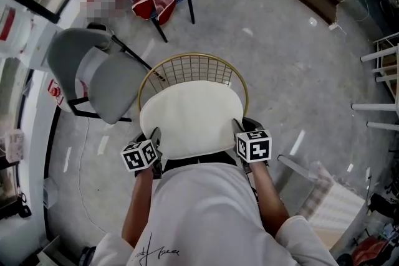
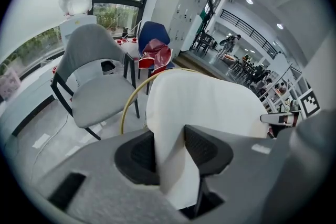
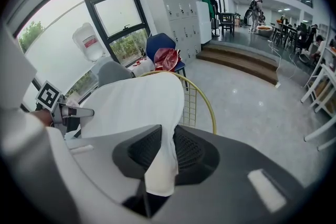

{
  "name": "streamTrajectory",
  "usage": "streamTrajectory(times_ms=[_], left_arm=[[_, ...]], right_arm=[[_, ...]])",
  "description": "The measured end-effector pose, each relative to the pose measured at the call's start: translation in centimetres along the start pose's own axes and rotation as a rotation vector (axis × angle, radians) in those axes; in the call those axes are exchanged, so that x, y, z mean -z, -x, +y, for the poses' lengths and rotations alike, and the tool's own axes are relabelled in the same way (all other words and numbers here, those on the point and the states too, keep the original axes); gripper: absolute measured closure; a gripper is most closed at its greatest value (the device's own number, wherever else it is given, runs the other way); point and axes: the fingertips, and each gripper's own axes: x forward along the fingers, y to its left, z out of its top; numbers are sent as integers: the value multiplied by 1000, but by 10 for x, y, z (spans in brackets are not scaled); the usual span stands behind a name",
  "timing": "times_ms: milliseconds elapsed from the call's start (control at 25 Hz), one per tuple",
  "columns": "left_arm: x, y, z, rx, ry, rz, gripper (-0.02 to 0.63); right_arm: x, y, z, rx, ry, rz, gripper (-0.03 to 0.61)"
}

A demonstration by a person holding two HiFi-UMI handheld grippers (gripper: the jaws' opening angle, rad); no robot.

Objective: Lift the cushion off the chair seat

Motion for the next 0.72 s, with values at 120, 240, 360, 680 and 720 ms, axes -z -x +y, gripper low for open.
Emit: streamTrajectory(times_ms=[120, 240, 360, 680, 720], left_arm=[[-4, 4, -2, 5, -1, -13, 462], [-9, 8, -4, 9, -2, -29, 462], [-13, 12, -7, 17, -4, -39, 463], [-28, 26, -10, 44, -27, -65, 466], [-32, 28, -10, 48, -31, -70, 468]], right_arm=[[-4, 5, 2, -1, 10, -10, 502], [-10, 9, 3, 0, 21, -23, 502], [-14, 14, 3, -2, 25, -33, 502], [-25, 26, 9, -21, 60, -60, 505], [-30, 27, 11, -21, 71, -63, 506]])
